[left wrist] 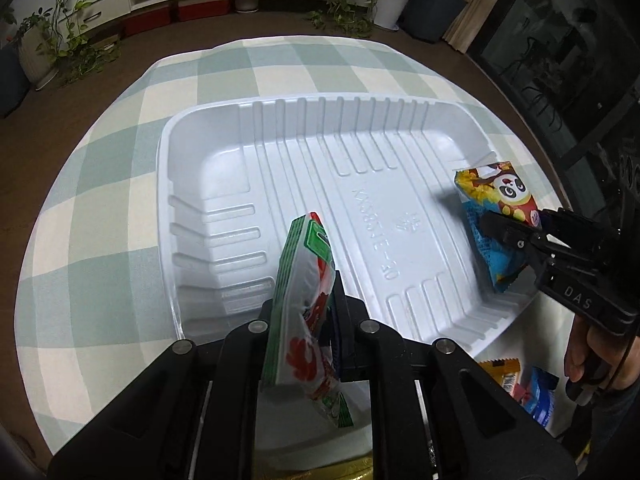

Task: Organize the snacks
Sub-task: 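Carry the green bag with the left tool while the right tool carries the panda bag into the tray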

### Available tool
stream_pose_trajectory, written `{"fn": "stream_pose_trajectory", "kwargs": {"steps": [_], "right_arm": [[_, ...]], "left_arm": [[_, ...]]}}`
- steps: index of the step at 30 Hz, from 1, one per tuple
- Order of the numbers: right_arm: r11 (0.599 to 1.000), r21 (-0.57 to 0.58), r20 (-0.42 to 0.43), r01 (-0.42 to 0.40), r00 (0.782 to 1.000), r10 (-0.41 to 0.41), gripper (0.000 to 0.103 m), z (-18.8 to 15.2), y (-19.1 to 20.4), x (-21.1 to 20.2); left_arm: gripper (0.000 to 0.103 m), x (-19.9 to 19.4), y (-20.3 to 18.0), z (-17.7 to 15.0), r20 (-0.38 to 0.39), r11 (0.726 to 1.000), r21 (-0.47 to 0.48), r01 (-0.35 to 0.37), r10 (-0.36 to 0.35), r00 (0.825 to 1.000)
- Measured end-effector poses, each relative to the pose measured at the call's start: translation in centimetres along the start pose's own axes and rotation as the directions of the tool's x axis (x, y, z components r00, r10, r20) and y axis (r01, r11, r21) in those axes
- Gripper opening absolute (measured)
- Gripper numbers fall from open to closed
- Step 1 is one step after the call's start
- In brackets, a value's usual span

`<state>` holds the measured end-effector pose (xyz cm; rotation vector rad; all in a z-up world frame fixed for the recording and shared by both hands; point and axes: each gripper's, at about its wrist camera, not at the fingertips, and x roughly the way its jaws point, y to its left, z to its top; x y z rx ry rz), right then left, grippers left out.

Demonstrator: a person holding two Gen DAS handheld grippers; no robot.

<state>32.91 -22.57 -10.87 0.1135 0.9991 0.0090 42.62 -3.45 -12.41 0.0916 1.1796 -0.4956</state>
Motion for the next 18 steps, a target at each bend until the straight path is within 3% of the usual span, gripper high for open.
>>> {"fn": "stream_pose_trajectory", "kwargs": {"steps": [5, 9, 12, 14, 18], "right_arm": [[1.0, -0.011, -0.003, 0.022, 1.0, -0.022, 0.038, -0.7, 0.1, 0.7], [1.0, -0.015, -0.007, 0.025, 1.0, -0.025, 0.047, -0.6, 0.2, 0.6], [1.0, -0.013, -0.003, 0.012, 1.0, -0.012, 0.054, -0.6, 0.2, 0.0], [1.0, -0.011, 0.025, 0.021, 0.999, -0.021, 0.06, -0.5, 0.2, -1.2], [1.0, 0.007, 0.073, 0.015, 0.997, -0.015, 0.065, -0.4, -0.3, -4.3]], "left_arm": [[0.012, 0.5, -0.4, 0.1, 0.002, 1.0, 0.013, -0.018, 0.018, 1.0], [0.013, 0.0, -0.7, -0.1, 0.003, 0.999, 0.021, -0.036, 0.036, 0.999], [0.029, -1.2, -0.7, -0.4, 0.026, 0.999, 0.02, -0.043, 0.043, 0.999], [0.051, -2.7, -0.5, -0.6, 0.058, 0.999, 0.005, -0.033, 0.032, 0.998], [0.06, -6.6, -0.6, -1.4, 0.136, 0.999, -0.008, -0.032, 0.032, 0.99]]}}
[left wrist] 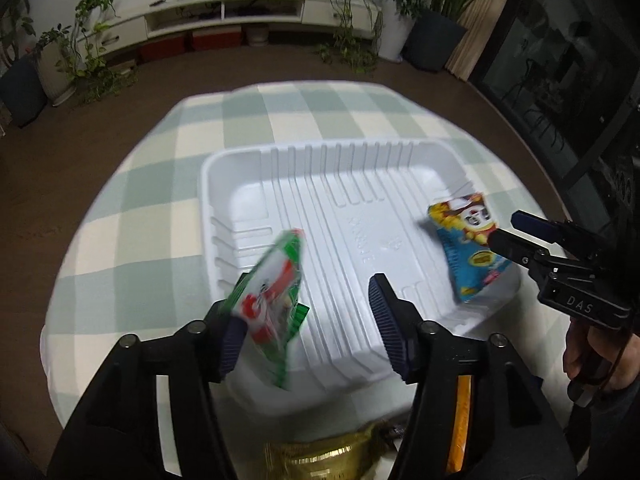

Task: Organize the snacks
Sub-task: 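Carry the green bag with the left tool while the right tool carries the panda bag into the tray, then grasp the red-gold candy with the left tool while the right tool grasps the red Mylikes bag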

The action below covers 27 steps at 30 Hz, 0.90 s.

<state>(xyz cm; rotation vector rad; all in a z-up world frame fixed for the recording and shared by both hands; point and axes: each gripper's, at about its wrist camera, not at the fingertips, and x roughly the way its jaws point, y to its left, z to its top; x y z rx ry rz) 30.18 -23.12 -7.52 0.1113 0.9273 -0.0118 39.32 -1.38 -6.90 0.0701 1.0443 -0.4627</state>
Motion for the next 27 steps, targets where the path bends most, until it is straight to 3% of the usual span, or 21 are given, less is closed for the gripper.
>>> {"fn": "stream_pose_trajectory", "kwargs": {"steps": [6, 13, 17, 23, 27], "right_arm": [[0.998, 0.046, 0.101, -0.05, 0.994, 0.045, 0.077, -1.6, -0.9, -7.1], [0.985, 0.076, 0.17, -0.155, 0.975, 0.141, 0.086, -8.8, -0.1, -13.7], [0.979, 0.089, 0.151, -0.181, 0.974, 0.166, 0.087, -13.7, 1.1, -14.9], [0.981, 0.085, 0.137, -0.177, 0.977, 0.165, 0.087, -19.1, 3.2, -15.6], [0.981, 0.087, 0.117, -0.173, 0.98, 0.162, 0.087, -20.8, 4.0, -15.4]], "left_arm": [[0.067, -6.7, -0.4, -2.4, 0.112, 1.0, -0.022, 0.004, -0.001, 0.994], [0.08, -13.8, -1.4, -10.2, 0.192, 0.997, -0.081, 0.011, 0.005, 0.981], [0.085, -15.7, -1.6, -15.8, 0.183, 0.989, -0.147, -0.026, 0.053, 0.982], [0.085, -15.5, -2.3, -23.7, 0.092, 0.962, -0.259, -0.082, 0.109, 0.99], [0.085, -14.1, -3.8, -27.0, 0.016, 0.957, -0.253, -0.143, 0.152, 0.988]]}}
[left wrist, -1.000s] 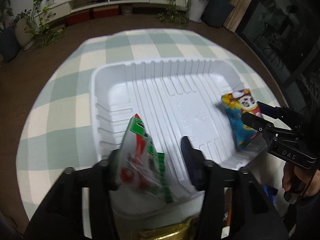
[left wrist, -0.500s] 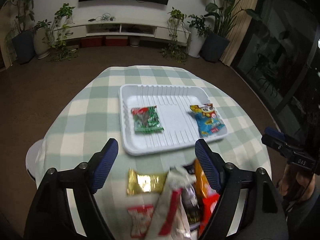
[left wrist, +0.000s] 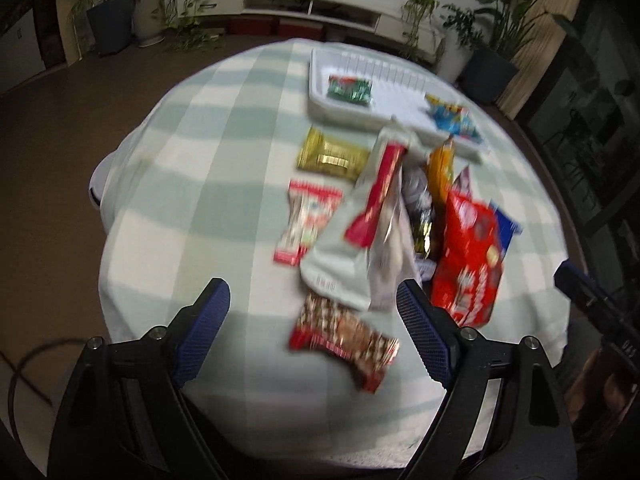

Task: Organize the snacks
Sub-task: 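Grasp the red-gold candy with the left tool while the right tool grasps the red Mylikes bag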

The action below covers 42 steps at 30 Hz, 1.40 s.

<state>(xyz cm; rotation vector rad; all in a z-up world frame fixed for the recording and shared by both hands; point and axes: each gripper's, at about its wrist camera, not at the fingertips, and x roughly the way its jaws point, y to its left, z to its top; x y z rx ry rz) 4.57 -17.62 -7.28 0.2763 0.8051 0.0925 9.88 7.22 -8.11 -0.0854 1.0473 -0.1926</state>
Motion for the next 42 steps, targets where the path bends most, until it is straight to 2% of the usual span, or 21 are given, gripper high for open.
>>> {"fn": "stream_pose_trajectory", "kwargs": {"steps": [5, 9, 12, 20, 26, 31, 32, 34, 38, 42], "right_arm": [[1.0, 0.016, -0.024, -0.012, 1.0, 0.012, 0.087, -1.0, 0.6, 0.4], [1.0, -0.003, -0.024, -0.013, 1.0, 0.013, 0.087, -1.5, 1.4, 0.4], [1.0, -0.006, -0.028, -0.017, 0.999, 0.017, 0.087, -1.8, 1.6, 0.4], [0.999, -0.033, -0.025, 0.001, 1.0, -0.002, 0.087, -2.0, 2.0, 0.4], [0.999, -0.051, -0.022, 0.018, 1.0, -0.019, 0.087, -2.1, 2.3, 0.4], [0.998, -0.064, -0.037, 0.014, 0.999, -0.017, 0.087, -2.5, 2.7, 0.9], [0.998, -0.066, -0.038, 0.015, 0.999, -0.017, 0.087, -2.5, 2.8, 0.9], [0.997, -0.072, -0.038, 0.017, 0.999, -0.019, 0.087, -2.6, 3.0, 0.9], [0.996, -0.083, -0.04, 0.021, 0.999, -0.024, 0.087, -2.7, 3.4, 1.1], [0.995, -0.094, -0.049, 0.021, 0.998, -0.026, 0.081, -2.7, 3.8, 1.4]], "left_arm": [[0.085, 1.0, -1.9, -2.1, -0.015, 0.998, 0.007, -0.057, 0.057, 0.998], [0.085, 2.2, -3.5, -1.9, -0.006, 0.996, 0.029, -0.089, 0.089, 0.996], [0.08, 3.2, -3.3, -2.4, -0.047, 0.997, 0.01, -0.071, 0.072, 0.996], [0.05, 2.6, -2.0, -3.3, -0.048, 0.999, 0.015, -0.051, 0.052, 0.997], [0.05, 2.4, -0.8, -2.5, -0.05, 0.998, 0.02, -0.055, 0.056, 0.997], [0.048, 3.4, -1.2, -2.1, -0.055, 0.995, 0.076, -0.071, 0.075, 0.996], [0.039, 3.3, -1.2, -2.2, -0.05, 0.994, 0.086, -0.07, 0.075, 0.996], [0.027, 3.2, -0.9, -2.1, -0.05, 0.995, 0.084, -0.053, 0.057, 0.997], [0.022, 3.1, -0.5, -2.2, -0.053, 0.996, 0.089, -0.027, 0.031, 0.998], [0.02, 2.9, -0.4, -2.3, -0.052, 0.996, 0.093, 0.001, 0.004, 0.999]]}}
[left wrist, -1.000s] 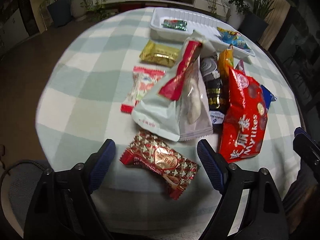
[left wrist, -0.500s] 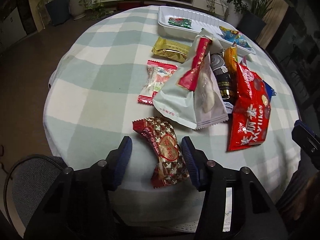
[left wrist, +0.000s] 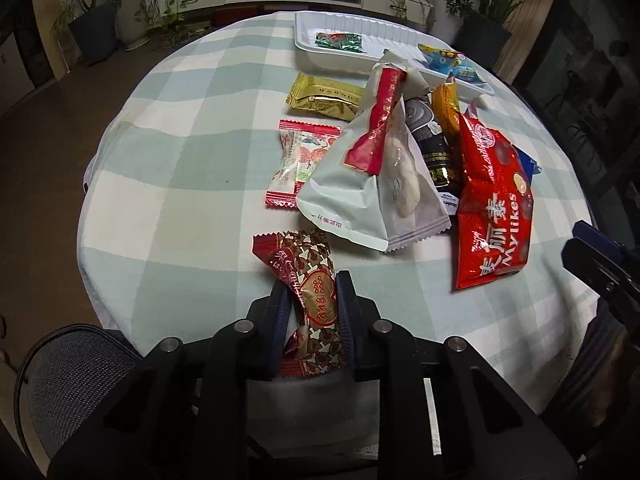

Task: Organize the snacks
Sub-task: 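Grasp the red-gold candy with the left tool while the right tool grasps the red Mylikes bag, then place the candy with the left tool while the right tool places the Mylikes bag in the tray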

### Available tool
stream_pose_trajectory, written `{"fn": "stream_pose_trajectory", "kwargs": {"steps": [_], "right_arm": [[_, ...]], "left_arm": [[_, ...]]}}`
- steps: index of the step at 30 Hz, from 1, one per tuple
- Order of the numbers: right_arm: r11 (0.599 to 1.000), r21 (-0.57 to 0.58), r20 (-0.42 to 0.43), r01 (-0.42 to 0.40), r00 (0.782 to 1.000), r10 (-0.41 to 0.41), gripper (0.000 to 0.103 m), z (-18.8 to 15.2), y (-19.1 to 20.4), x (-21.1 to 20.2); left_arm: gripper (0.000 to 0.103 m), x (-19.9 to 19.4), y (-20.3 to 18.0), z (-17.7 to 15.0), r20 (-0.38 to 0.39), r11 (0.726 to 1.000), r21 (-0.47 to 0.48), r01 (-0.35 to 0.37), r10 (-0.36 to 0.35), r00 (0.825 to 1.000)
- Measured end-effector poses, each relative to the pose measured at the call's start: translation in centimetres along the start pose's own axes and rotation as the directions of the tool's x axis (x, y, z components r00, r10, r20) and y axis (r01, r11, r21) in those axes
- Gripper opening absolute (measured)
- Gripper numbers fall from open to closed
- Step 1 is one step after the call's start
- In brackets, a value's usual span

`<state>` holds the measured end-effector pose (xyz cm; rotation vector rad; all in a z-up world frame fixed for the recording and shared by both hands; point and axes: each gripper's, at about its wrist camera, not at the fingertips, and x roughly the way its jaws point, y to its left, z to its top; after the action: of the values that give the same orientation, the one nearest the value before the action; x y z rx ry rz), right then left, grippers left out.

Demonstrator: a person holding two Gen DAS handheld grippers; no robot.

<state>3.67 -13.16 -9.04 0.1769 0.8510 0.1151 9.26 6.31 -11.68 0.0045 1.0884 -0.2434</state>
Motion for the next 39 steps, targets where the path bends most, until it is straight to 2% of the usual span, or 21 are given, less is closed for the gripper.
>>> {"fn": "stream_pose_trajectory", "kwargs": {"steps": [4, 12, 17, 21, 25, 27, 39], "right_arm": [[1.0, 0.005, -0.015, -0.009, 1.0, 0.009, 0.074, 0.3, 0.2, 0.4], [1.0, 0.003, -0.045, -0.023, 0.999, 0.023, 0.073, 1.5, 1.6, 2.2], [1.0, -0.01, -0.095, -0.01, 0.995, 0.009, 0.072, 2.1, 2.6, 4.2], [1.0, -0.016, -0.144, -0.007, 0.99, 0.005, 0.058, 2.1, 2.9, 5.7], [1.0, -0.001, -0.157, -0.026, 0.987, 0.025, 0.041, 1.8, 2.5, 6.0], [1.0, 0.002, -0.153, -0.027, 0.988, 0.027, 0.038, 1.8, 2.3, 6.0], [0.996, 0.055, -0.11, -0.077, 0.99, 0.083, 0.036, 1.9, 1.0, 4.0]], "left_arm": [[0.019, -0.7, 0.3, -0.4, 0.014, 0.998, -0.009, 0.063, -0.063, 0.998], [0.019, -2.1, 0.5, -0.9, 0.042, 0.987, -0.027, 0.16, -0.159, 0.986], [0.019, -2.3, 0.4, -1.1, 0.041, 0.982, -0.027, 0.187, -0.186, 0.982], [0.019, -2.1, 0.5, -1.8, 0.028, 0.976, -0.027, 0.218, -0.217, 0.976], [0.019, -2.1, 0.5, -2.3, 0.024, 0.97, -0.028, 0.24, -0.24, 0.971], [0.019, -2.0, 0.6, -2.5, 0.024, 0.968, -0.03, 0.25, -0.249, 0.968], [0.019, -3.5, 0.9, -1.5, 0.068, 0.951, -0.037, 0.308, -0.305, 0.95]]}}
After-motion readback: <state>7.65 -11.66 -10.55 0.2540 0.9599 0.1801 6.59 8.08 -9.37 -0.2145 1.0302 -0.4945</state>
